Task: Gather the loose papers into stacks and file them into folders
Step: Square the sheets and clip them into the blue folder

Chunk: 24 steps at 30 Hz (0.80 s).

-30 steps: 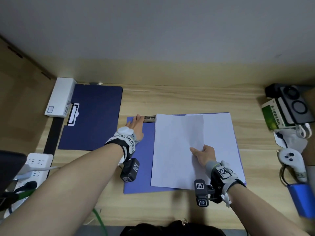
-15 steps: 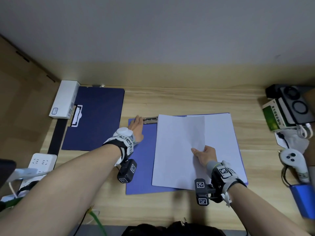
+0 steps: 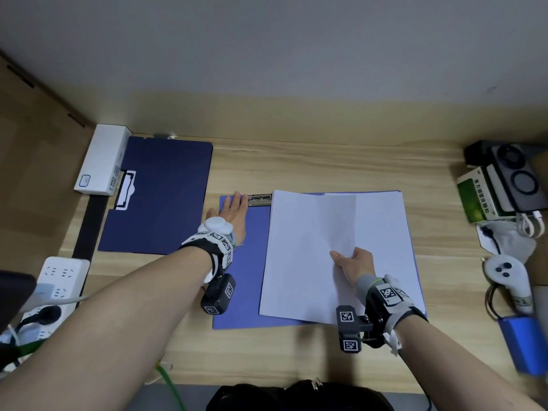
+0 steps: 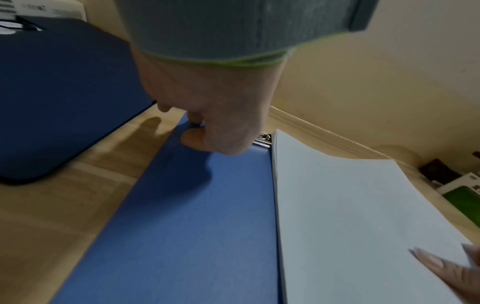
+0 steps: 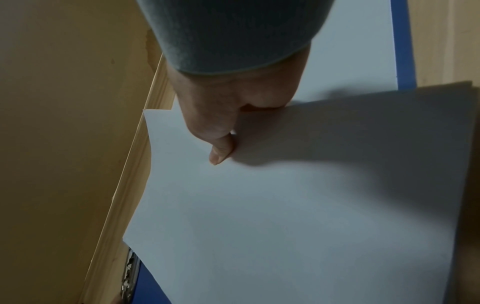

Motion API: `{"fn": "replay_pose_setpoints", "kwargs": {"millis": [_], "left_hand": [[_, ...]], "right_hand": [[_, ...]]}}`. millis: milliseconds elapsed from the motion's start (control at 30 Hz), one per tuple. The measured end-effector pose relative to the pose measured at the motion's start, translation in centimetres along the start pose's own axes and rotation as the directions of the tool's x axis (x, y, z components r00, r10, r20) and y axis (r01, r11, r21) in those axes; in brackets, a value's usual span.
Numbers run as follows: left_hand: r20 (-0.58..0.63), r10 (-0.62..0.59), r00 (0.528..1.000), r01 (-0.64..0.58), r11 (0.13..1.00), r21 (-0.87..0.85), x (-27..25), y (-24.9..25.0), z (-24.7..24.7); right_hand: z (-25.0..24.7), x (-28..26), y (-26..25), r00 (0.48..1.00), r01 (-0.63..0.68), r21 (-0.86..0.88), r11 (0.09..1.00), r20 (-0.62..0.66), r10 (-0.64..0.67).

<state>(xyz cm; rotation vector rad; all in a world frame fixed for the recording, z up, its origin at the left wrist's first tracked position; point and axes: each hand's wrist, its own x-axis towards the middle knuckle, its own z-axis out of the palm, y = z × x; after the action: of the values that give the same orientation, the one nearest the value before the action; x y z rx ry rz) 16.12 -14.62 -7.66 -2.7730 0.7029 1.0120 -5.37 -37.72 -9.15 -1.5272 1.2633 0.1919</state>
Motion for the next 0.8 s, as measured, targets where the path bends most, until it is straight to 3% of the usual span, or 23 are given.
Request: {"fn": "replay_pose_setpoints", "kwargs": {"millis": [133, 233, 300, 367, 433, 467, 600, 733, 800], "left_hand": [[0.016, 0.016, 1.0, -0.016, 1.0, 0.015, -0.2, 0.3, -2.2], [-0.162, -0.017, 0.987, -0.026, 0.964, -0.264, -0.9, -0.2, -3.3], [-0.225, 0.018, 0.974, -0.14, 0.831, -0.539, -1.1, -0.6, -4.2], [-0.192, 0.137, 0.972, -0.235, 0.608, -0.758, -1.1, -0.4, -5.6], [-0.228, 0.176, 0.958, -0.282, 0.411, -0.867, -0.9, 0.5, -7.1], [-0.251, 0.161, 0.955, -0.294, 0.369, -0.882, -1.1, 0.8, -7.8], [-0.244, 0.114, 0.963, -0.269, 0.357, -0.895, -0.3, 0.4, -6.9], [-0.171, 0.006, 0.985, -0.148, 0.529, -0.836, 0.0, -1.2, -3.9], [-0.146, -0.069, 0.987, -0.087, 0.535, -0.84, 0.1, -1.3, -2.8]], "right_hand": [[0.1, 0.0, 0.0, 1.0, 0.001, -0.004, 1.0, 0.001, -0.001], [0.0, 0.3, 0.1, 1.0, -0.003, -0.014, 1.0, -0.007, 0.003], [-0.1, 0.3, 0.1, 1.0, -0.008, -0.013, 1.0, -0.006, 0.008], [-0.1, 0.2, 0.2, 1.0, -0.006, -0.013, 1.0, -0.002, 0.006], [-0.1, 0.0, 0.0, 1.0, -0.005, -0.013, 1.0, 0.001, 0.005], [-0.1, -0.2, -0.2, 1.0, 0.002, -0.013, 1.0, 0.005, -0.002], [-0.4, -0.9, -0.3, 1.0, 0.012, -0.012, 1.0, 0.009, -0.012], [-1.2, -2.3, 0.5, 1.0, 0.025, 0.029, 0.999, 0.017, -0.025], [-1.6, -3.2, 1.2, 0.999, 0.036, 0.038, 0.999, 0.014, -0.036]]}}
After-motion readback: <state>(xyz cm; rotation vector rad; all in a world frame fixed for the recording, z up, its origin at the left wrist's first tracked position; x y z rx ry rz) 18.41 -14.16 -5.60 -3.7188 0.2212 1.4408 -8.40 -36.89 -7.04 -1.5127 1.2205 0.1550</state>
